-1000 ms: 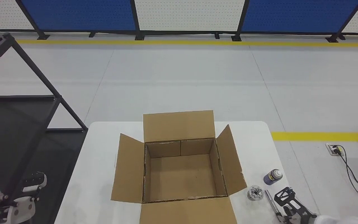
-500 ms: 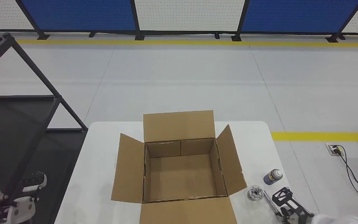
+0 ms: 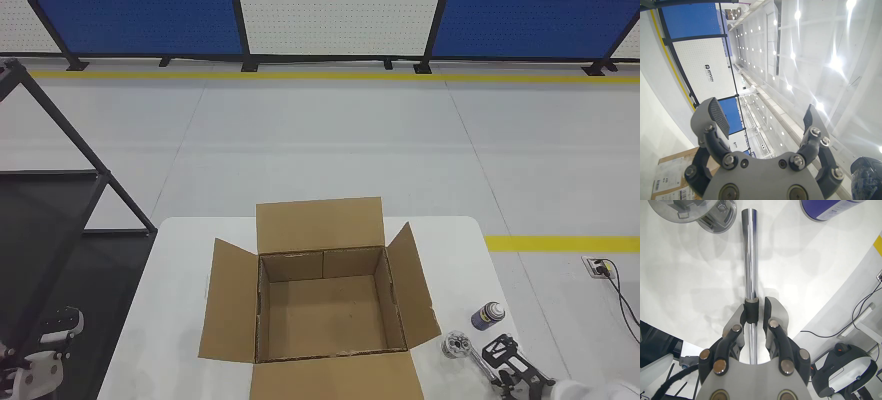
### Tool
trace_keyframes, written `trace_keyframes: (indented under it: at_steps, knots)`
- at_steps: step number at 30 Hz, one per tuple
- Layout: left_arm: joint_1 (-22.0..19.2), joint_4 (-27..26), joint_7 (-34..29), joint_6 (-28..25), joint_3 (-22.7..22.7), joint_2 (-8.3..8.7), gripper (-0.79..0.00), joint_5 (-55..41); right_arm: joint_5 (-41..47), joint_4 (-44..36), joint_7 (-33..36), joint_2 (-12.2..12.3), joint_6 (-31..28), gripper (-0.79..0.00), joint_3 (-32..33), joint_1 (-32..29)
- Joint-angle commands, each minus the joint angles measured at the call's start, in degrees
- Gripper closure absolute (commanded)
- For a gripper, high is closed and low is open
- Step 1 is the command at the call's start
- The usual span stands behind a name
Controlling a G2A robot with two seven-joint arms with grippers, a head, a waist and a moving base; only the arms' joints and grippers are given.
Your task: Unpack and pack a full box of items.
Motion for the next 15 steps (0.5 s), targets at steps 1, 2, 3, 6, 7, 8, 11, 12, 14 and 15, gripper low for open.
trace_keyframes:
  at_steps: [1,2,3,6,7,8,11,12,14,15]
  knots:
    - [0.00,0.00,0.00,0.00,0.00,0.00,-0.785,0.00,-0.16,0.12,0.10,0.04,0.05,-0.132,-0.20,0.19]
    - [0.00,0.00,0.00,0.00,0.00,0.00,-0.785,0.00,-0.20,0.20,0.12,0.06,0.14,-0.120,-0.30,0.30]
    - [0.00,0.00,0.00,0.00,0.00,0.00,-0.785,0.00,-0.30,0.28,0.26,0.08,0.14,-0.120,-0.44,0.38]
    - [0.00,0.00,0.00,0.00,0.00,0.00,-0.785,0.00,-0.48,0.49,0.44,0.14,0.26,0.000,-0.83,0.70]
    - [0.00,0.00,0.00,0.00,0.00,0.00,-0.785,0.00,-0.55,0.51,0.48,0.18,0.21,0.000,-0.94,0.80]
    - [0.00,0.00,0.00,0.00,0.00,0.00,-0.785,0.00,-0.54,0.51,0.49,0.20,0.24,0.000,-0.99,0.83]
    - [0.00,0.00,0.00,0.00,0.00,0.00,-0.785,0.00,-0.40,0.39,0.37,0.29,0.28,0.000,-0.81,0.79]
    - [0.00,0.00,0.00,0.00,0.00,0.00,-0.785,0.00,-0.13,0.39,0.21,0.33,0.33,0.000,-0.55,0.76]
    - [0.00,0.00,0.00,0.00,0.00,0.00,-0.785,0.00,0.94,0.32,-0.35,0.43,0.12,0.000,0.34,0.51]
    - [0.00,0.00,0.00,0.00,0.00,0.00,-0.785,0.00,1.70,0.24,-0.74,0.50,-0.13,0.000,1.08,0.25]
